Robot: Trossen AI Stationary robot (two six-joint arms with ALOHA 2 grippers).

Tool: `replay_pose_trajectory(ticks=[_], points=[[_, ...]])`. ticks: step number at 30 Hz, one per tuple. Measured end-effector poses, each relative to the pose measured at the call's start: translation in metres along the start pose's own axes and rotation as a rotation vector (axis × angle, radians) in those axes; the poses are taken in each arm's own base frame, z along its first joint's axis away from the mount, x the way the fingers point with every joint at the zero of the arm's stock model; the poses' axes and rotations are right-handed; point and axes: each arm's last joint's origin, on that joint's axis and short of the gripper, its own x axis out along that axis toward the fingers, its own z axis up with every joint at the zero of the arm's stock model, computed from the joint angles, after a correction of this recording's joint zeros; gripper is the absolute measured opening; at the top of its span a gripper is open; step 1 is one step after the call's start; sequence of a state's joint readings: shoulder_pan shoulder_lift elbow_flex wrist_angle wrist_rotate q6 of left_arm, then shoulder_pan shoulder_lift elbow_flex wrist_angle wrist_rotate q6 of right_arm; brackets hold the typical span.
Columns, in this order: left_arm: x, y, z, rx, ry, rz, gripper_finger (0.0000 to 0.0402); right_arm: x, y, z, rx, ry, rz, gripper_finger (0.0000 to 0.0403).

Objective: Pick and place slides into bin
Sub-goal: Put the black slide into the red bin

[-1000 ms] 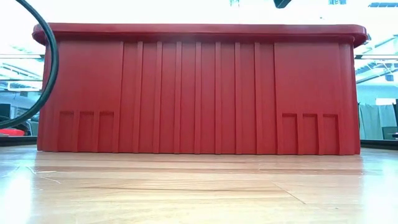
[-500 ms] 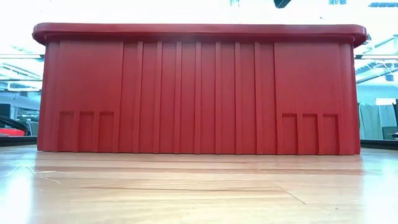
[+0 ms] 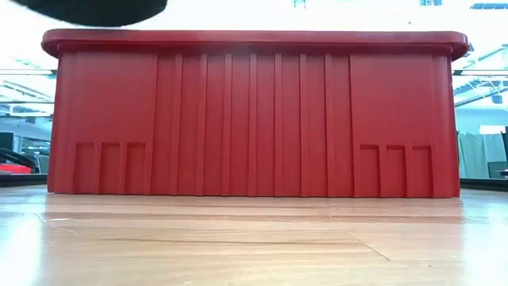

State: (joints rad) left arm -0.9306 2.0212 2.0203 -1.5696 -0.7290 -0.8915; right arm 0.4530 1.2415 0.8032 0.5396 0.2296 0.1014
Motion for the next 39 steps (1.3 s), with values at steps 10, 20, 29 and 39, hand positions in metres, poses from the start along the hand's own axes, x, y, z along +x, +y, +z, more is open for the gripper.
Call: replay_pose_trajectory(ticks=[10, 20, 29, 39], points=[[-0.047, 0.114, 0.024, -0.007, -0.222, 0.067, 0.0009, -0.004, -0.006, 0.012, -0.065, -0.070, -0.022, 0.0210], [-0.032, 0.239, 0.037, 0.025, -0.146, 0.297, 0.0010, -0.022, -0.035, 0.029, -0.075, -0.052, -0.137, 0.0210], [0.034, 0.307, 0.054, 0.127, 0.092, 0.368, 0.0008, -0.057, -0.072, 0.047, -0.096, -0.017, -0.404, 0.0210], [0.114, 0.343, 0.053, 0.201, 0.112, 0.368, 0.0003, -0.077, -0.095, 0.052, -0.134, 0.032, -0.518, 0.0210]])
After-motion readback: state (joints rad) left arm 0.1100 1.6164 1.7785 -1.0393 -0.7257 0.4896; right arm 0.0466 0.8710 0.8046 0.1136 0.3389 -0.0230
